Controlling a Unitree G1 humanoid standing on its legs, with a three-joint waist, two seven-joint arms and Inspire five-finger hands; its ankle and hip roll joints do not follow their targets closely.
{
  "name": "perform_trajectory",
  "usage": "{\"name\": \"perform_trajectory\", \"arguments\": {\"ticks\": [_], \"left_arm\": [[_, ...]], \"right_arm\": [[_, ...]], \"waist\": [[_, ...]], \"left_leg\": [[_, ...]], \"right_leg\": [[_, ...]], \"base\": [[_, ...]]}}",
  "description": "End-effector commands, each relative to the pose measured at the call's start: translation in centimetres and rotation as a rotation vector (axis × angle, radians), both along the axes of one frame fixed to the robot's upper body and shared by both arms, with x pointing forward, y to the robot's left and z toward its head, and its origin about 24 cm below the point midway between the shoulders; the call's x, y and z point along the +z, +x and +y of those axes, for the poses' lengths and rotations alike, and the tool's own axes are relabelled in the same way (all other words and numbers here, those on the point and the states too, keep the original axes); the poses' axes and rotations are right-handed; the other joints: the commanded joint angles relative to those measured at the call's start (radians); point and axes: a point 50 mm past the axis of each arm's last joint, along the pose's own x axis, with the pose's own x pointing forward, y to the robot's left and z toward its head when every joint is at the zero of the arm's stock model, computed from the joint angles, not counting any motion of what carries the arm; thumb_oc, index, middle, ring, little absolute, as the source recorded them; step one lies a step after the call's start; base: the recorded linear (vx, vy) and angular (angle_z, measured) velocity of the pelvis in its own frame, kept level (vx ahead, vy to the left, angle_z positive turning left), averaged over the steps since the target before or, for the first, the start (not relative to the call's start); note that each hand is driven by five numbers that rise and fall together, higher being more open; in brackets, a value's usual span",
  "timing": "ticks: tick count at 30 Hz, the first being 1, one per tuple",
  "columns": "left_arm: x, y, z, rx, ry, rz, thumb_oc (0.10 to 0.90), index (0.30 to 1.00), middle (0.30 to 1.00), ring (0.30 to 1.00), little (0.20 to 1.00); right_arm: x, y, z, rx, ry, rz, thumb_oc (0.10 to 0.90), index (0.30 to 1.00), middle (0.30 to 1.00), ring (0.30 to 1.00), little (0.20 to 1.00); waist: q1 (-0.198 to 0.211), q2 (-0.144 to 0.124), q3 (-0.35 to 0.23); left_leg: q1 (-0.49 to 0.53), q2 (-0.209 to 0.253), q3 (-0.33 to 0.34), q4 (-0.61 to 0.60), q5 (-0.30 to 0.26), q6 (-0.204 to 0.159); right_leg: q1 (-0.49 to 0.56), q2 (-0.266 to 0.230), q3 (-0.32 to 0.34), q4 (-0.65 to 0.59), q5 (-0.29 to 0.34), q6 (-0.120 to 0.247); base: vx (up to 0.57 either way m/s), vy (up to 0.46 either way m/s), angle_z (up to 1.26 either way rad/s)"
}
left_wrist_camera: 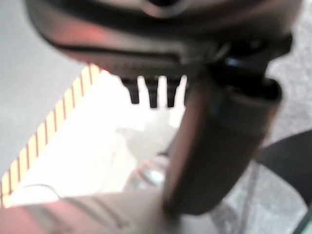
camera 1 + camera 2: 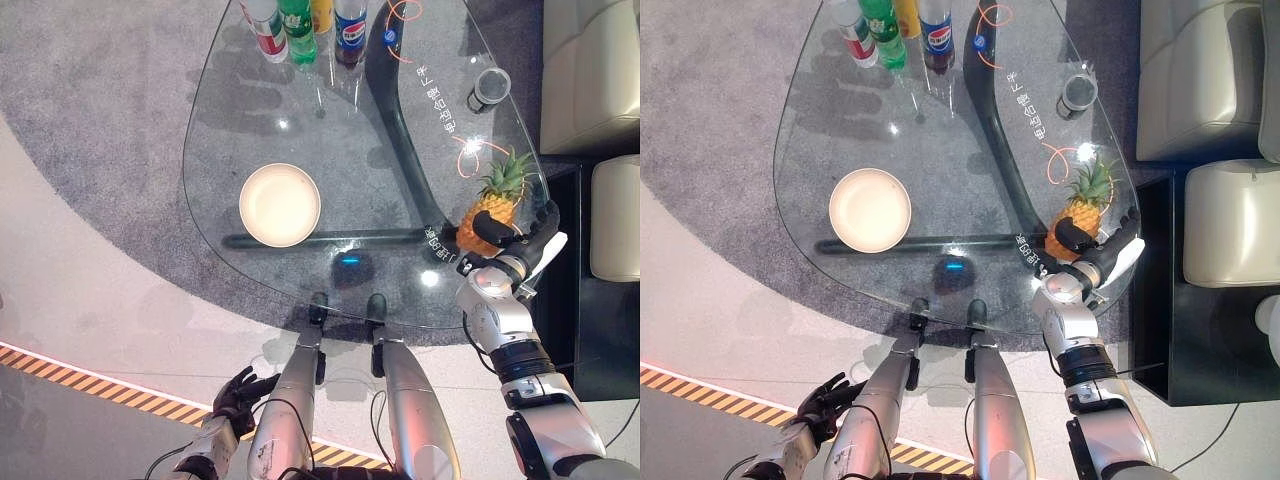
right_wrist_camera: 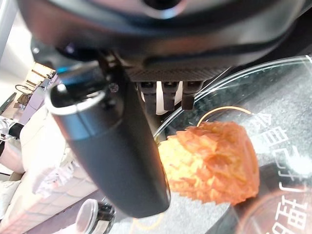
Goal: Pick up the fruit to the plate
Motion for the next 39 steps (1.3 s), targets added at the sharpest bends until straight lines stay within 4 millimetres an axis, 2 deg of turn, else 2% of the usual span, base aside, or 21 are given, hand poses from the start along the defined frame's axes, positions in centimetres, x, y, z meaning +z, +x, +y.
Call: {"name": "perform_trajectory", "arguments": {"ticks": [1,8,16,28,35,39], "left_arm": [[-1.4,-2.7,-1.3,0.0,-0.04,0.092,0.8,0.9,0.9,0.9,0.9],[-1.4,-2.5,-1.4,0.002,-0.044,0.088,0.8,0.9,0.9,0.9,0.9],[-1.2,-2.2,-1.5,0.003,-0.046,0.079,0.8,0.9,0.9,0.9,0.9],[-1.0,-1.4,-2.2,-0.037,-0.063,0.056,0.8,0.9,0.9,0.9,0.9],[-0.8,-1.0,-2.2,-0.038,-0.065,0.041,0.8,0.9,0.9,0.9,0.9],[-0.7,-0.8,-2.2,-0.046,-0.066,0.035,0.8,0.9,0.9,0.9,0.9]], "right_arm": [[3.2,-0.2,-1.9,-0.037,-0.075,-0.096,0.8,0.9,0.9,0.9,0.9],[3.0,0.5,-0.5,0.069,-0.02,-0.088,0.8,0.9,0.9,0.9,0.9],[2.0,0.9,-0.1,0.03,0.035,-0.041,0.8,0.9,0.9,0.9,0.9],[1.6,1.5,-1.7,-0.093,0.057,0.03,0.8,0.9,0.9,0.9,0.9],[1.3,2.0,-2.1,-0.065,0.078,0.065,0.8,0.9,0.9,0.9,0.9],[1.9,2.5,-2.5,-0.044,0.082,0.067,0.8,0.9,0.9,0.9,0.9]], "waist": [[-0.012,-0.005,-0.023],[-0.004,-0.003,-0.023],[0.009,0.001,-0.023],[0.031,0.011,-0.023],[0.038,0.016,-0.023],[0.046,0.019,-0.023]], "left_leg": [[-0.054,-0.042,0.045,0.144,-0.07,0.055],[-0.057,-0.046,0.043,0.137,-0.063,0.056],[-0.058,-0.049,0.04,0.133,-0.06,0.057],[-0.099,-0.054,0.037,0.151,-0.068,0.061],[-0.116,-0.058,0.032,0.16,-0.069,0.062],[-0.123,-0.058,0.031,0.161,-0.068,0.06]], "right_leg": [[0.038,-0.001,0.002,-0.101,0.071,-0.013],[0.028,-0.005,-0.001,-0.097,0.072,-0.013],[0.024,-0.011,-0.011,-0.095,0.073,-0.01],[-0.021,-0.021,-0.024,-0.072,0.072,-0.003],[-0.04,-0.022,-0.026,-0.064,0.074,-0.003],[-0.046,-0.024,-0.03,-0.063,0.074,-0.002]], "base": [[0.0,0.042,0.0],[0.0,0.017,0.0],[0.0,0.006,0.01],[0.0,0.006,0.04],[0.01,0.006,0.04],[0.0,0.0,0.0]]}}
